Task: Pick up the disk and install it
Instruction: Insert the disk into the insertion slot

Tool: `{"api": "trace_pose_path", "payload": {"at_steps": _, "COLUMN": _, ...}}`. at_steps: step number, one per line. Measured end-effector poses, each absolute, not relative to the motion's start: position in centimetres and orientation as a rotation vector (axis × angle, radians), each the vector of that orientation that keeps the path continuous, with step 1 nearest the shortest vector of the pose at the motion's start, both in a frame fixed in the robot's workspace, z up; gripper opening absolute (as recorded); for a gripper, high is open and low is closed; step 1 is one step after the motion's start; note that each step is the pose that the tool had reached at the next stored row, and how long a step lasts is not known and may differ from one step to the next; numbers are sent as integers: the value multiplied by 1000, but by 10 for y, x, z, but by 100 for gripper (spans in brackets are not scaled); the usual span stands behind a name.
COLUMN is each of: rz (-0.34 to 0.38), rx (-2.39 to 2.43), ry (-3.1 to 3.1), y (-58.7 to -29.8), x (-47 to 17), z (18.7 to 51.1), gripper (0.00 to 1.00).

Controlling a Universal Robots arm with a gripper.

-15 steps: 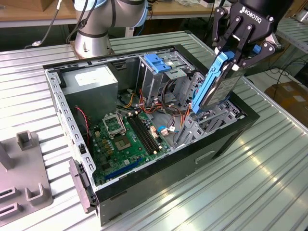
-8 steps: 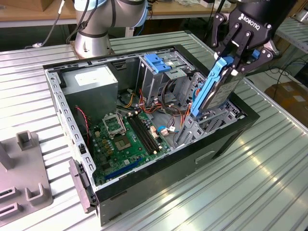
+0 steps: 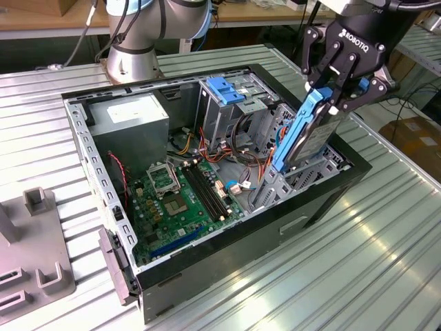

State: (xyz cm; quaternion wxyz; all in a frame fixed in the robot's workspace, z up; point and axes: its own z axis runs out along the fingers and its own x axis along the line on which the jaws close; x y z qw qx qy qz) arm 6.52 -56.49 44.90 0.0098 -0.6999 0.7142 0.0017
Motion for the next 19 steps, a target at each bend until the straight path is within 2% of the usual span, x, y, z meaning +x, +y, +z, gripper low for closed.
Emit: {"api": "trace_pose_path", "payload": {"at_steps": 19, "rz": 8, "rx": -2186, "ry": 2231, "y": -567, "x": 69, "z": 419, "gripper": 37}}
